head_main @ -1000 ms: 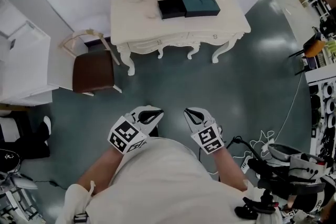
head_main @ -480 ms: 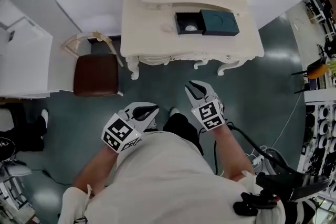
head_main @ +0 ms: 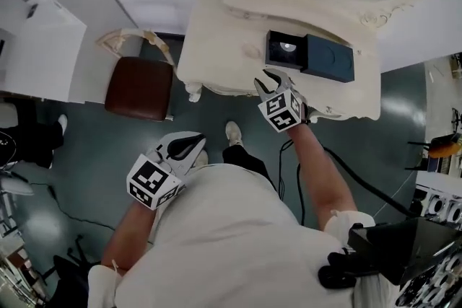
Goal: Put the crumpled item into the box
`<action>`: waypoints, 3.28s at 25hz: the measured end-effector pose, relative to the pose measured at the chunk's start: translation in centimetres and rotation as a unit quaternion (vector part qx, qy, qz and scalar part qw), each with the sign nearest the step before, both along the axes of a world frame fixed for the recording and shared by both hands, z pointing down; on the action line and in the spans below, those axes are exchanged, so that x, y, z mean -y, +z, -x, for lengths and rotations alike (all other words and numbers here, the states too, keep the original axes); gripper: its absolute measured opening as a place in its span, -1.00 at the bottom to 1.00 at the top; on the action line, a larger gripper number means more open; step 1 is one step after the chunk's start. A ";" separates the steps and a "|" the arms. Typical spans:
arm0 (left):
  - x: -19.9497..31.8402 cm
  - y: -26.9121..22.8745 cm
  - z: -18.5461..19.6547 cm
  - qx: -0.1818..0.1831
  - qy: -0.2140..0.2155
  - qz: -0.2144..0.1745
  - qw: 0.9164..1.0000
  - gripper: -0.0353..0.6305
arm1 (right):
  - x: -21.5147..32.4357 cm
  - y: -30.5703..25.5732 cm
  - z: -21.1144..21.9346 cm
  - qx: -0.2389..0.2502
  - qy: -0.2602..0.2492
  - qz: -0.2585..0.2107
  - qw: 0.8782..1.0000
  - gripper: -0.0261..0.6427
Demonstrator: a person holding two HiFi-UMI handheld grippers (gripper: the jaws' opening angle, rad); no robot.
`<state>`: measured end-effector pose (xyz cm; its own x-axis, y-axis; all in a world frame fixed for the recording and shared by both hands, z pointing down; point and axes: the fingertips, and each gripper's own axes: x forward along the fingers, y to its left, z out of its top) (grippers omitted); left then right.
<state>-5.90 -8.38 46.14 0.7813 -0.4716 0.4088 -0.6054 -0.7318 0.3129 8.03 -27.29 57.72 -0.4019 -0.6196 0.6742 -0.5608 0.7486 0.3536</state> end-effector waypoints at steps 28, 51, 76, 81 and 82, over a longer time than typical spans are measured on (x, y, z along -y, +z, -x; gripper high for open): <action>8.7 -0.1 -3.9 0.034 -0.197 0.017 0.980 -0.89 | 12.9 7.9 1.5 -0.118 -0.142 0.017 0.983 -0.58; 13.6 -0.7 -9.5 0.034 -0.119 -0.001 0.992 -0.89 | 17.3 7.1 -11.4 -0.115 -0.011 0.050 0.992 -0.60; 13.2 -0.6 -6.2 0.030 -0.132 0.010 0.991 -0.89 | 17.4 10.3 -10.3 -0.134 -0.022 0.105 0.985 -0.37; 12.7 -0.6 -5.3 0.025 -0.112 0.007 0.993 -0.89 | 16.6 9.0 -10.3 -0.126 -0.002 0.100 0.987 -0.32; 12.5 -0.7 -5.1 0.024 -0.108 0.005 0.994 -0.89 | 16.3 8.7 -10.3 -0.124 0.004 0.097 0.987 -0.31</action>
<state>-0.81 -20.85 45.46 0.6425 -0.6212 0.4487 -0.7619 -0.5804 0.2874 18.36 -43.59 66.47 -0.2048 -0.4714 0.8578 -0.4809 0.8118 0.3313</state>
